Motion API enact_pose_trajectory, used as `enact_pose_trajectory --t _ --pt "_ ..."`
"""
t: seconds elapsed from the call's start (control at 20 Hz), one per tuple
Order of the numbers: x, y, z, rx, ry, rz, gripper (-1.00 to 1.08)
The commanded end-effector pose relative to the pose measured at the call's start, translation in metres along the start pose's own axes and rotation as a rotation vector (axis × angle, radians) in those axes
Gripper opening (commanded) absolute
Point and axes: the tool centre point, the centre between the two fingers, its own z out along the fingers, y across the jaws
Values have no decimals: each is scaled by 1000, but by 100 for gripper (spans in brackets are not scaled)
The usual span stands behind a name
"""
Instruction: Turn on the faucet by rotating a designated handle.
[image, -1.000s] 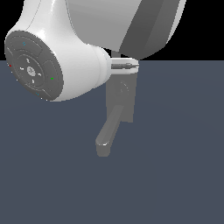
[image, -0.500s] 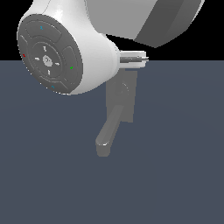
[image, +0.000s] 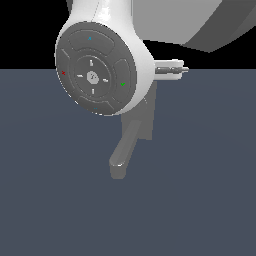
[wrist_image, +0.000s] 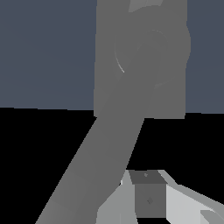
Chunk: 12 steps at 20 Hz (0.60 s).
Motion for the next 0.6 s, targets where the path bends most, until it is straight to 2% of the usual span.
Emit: enact_pose_trajectory --t 0.0,0.2,0.25,0.3,0.55 --pt "0 -28 7 36 -7 5 -100" --pt "1 -46 9 43 -14 8 -100" --pt "1 -46 9 43 -14 8 -100" --pt "13 -29 -1 48 20 30 -100" --pt "21 -43 1 47 12 26 -100"
